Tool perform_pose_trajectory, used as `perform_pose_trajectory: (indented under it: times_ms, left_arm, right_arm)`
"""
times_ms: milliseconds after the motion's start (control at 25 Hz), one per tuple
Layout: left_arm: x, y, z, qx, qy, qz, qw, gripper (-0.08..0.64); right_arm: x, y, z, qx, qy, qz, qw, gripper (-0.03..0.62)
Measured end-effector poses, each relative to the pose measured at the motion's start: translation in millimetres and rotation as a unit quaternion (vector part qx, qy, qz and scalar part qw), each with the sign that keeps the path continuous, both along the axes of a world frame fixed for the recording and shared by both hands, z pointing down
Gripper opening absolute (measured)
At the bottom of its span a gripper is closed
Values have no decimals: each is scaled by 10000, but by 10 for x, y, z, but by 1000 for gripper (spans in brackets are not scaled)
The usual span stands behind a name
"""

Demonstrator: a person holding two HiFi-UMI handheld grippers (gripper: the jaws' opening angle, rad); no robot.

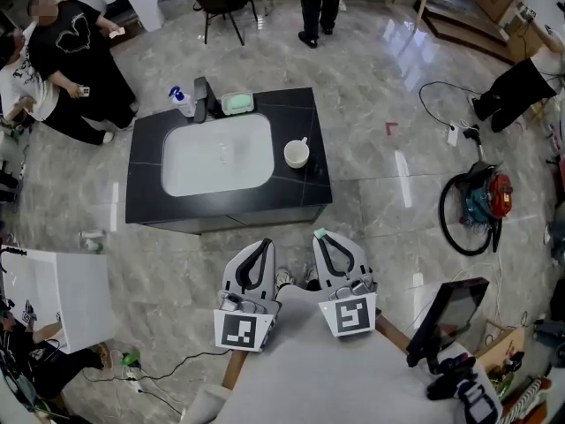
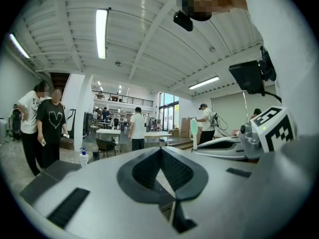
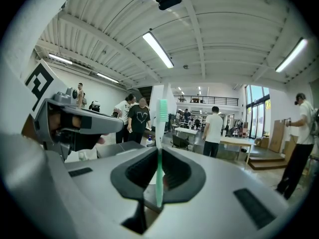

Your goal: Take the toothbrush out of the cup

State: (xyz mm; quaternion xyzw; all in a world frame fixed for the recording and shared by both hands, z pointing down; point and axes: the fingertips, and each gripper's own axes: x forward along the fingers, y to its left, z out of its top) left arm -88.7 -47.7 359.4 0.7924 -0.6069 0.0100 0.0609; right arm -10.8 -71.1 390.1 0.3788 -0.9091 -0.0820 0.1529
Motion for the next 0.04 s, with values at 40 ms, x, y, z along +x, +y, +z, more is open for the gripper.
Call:
perform_pose_trajectory:
  times_ms: [40]
  left_arm:
    - [0,0,-3,5,4,-2,10000,4]
  right_arm:
    - [2,1,0,1,-3,5,10000,32]
